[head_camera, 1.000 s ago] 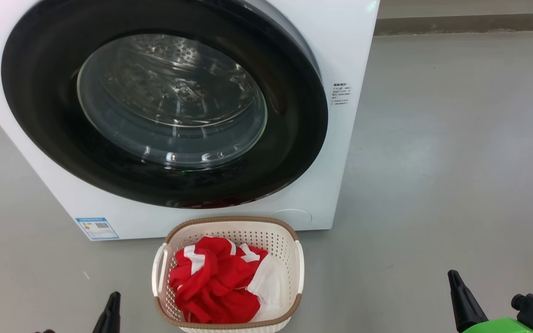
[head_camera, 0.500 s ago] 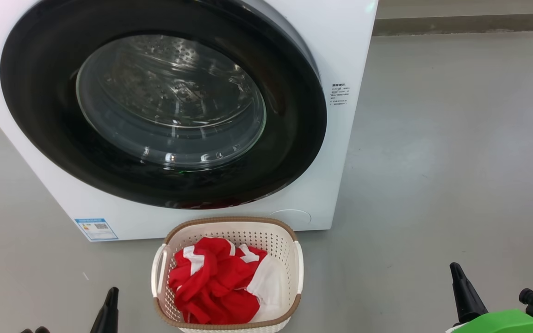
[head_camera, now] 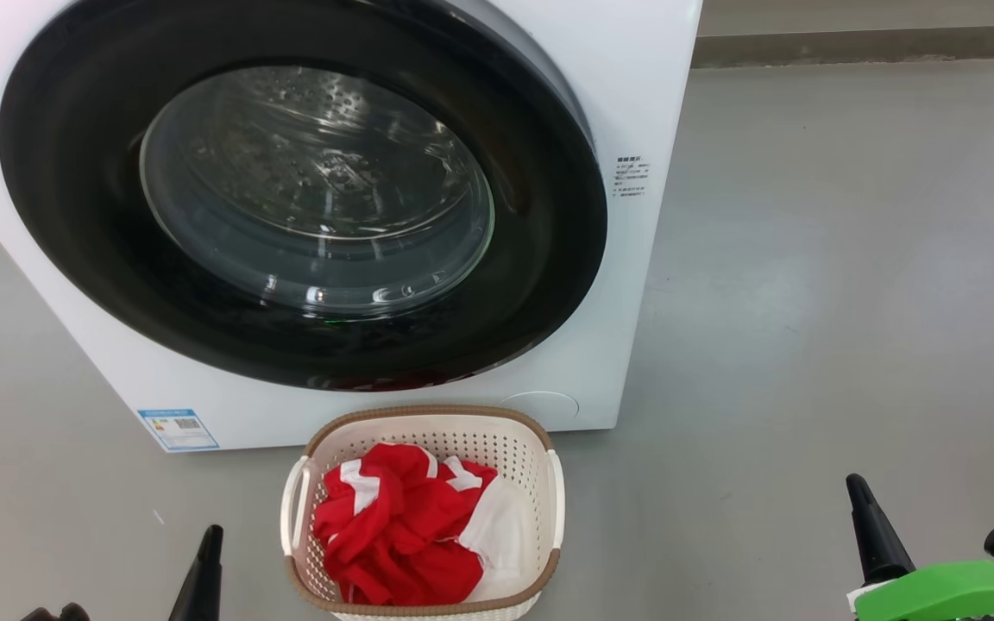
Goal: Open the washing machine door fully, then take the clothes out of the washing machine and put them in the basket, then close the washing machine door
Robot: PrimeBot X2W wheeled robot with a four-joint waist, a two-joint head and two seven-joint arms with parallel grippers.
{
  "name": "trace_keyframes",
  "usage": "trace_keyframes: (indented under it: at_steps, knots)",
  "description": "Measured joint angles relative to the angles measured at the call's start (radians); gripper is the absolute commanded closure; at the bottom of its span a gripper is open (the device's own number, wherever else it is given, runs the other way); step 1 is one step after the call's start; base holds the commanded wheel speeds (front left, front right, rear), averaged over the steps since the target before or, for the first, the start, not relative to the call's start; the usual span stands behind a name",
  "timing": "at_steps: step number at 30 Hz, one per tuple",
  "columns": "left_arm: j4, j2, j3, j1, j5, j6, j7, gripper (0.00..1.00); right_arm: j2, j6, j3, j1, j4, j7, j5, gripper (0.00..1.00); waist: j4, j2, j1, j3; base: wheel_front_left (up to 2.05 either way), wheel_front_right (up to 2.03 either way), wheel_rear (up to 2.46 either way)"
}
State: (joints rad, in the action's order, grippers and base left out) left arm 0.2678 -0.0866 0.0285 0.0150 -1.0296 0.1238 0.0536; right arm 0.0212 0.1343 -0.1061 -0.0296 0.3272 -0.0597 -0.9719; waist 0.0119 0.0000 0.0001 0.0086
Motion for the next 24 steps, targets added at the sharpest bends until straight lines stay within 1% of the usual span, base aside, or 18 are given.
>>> trace_keyframes:
  at_steps: [3,24]
  knots:
    - [0.000,0.003,0.001,0.000,-0.016,0.000,-0.006,1.00,0.000,0.000,-0.002,0.004,-0.001,0.007,-0.027,1.00,0.000,0.0000,0.0000,0.000,0.00,0.00,0.00]
    - [0.000,0.014,0.018,-0.025,-0.223,0.000,-0.063,1.00,0.005,-0.003,-0.009,0.040,-0.021,0.065,-0.242,1.00,-0.005,0.0000,0.0000,-0.002,0.00,0.00,0.00]
